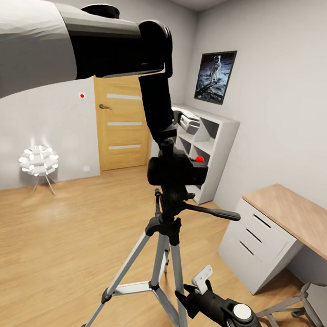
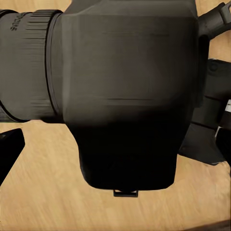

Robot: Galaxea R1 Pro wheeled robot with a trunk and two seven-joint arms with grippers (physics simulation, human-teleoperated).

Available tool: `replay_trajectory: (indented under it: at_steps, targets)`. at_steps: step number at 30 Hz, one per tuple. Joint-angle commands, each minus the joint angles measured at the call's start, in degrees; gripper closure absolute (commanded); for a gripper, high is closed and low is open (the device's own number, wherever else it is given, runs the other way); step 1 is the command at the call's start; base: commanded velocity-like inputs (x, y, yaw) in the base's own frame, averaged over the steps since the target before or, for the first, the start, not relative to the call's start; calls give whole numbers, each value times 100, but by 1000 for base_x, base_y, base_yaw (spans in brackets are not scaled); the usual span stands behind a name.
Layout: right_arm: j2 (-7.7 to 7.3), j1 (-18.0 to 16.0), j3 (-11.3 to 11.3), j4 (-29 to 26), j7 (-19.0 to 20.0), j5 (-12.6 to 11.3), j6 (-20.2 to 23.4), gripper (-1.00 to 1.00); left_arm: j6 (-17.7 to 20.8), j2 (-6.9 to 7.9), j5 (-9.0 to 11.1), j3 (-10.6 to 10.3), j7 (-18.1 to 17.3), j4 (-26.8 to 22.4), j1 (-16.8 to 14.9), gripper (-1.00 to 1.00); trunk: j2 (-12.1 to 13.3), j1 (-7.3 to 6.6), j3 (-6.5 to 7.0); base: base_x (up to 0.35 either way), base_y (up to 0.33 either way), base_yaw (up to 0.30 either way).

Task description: Attach the digital camera to the camera tripod in the bedroom.

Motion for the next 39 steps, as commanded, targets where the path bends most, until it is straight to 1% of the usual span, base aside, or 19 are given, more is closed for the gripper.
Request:
replay_trajectory:
  at_steps: [1, 16, 20, 22, 24, 28, 32, 36, 39]
  targets:
    - [-3, -4, 2, 95, 10, 215, -50, 100, 60, -4, 10, -24, -34, 4, -12, -100, -8, 3, -12, 0, 0, 0]
    - [-3, -4, 2, 94, 11, 216, -50, 100, 60, 7, 11, -21, -34, -4, -12, -100, -8, 3, -12, 0, 0, 0]
    - [-3, -4, 2, 94, 11, 214, -50, 100, 60, 66, -6, -2, -24, -37, -17, -100, -8, 3, -12, 0, 0, 0]
    - [-5, -4, 1, 94, 11, 213, -50, 100, 60, 128, -34, 6, -9, -52, -28, -100, -8, 3, -12, 0, 0, 0]
    - [-4, -4, 1, 94, 14, 215, -50, 100, 60, 222, -56, 11, 9, -72, -44, -100, -8, 3, -12, 0, 0, 0]
    - [-8, -4, 2, 94, 23, 212, -55, 100, 60, 470, -92, 18, 51, -181, -66, -100, -8, 3, -12, 0, 0, 0]
    - [-10, -4, 2, 94, 26, 212, -57, 100, 60, 802, -101, 45, 208, -362, -115, -100, -8, 3, -12, 0, 0, 0]
    - [-11, -4, 2, 94, 29, 212, -58, 100, 60, 1192, -110, 193, 353, -565, -153, -100, -8, 3, -12, 0, 0, 0]
    - [-11, -4, 2, 94, 33, 212, -58, 100, 60, 1452, -111, 391, 629, -728, -164, -100, -8, 3, -12, 0, 0, 0]
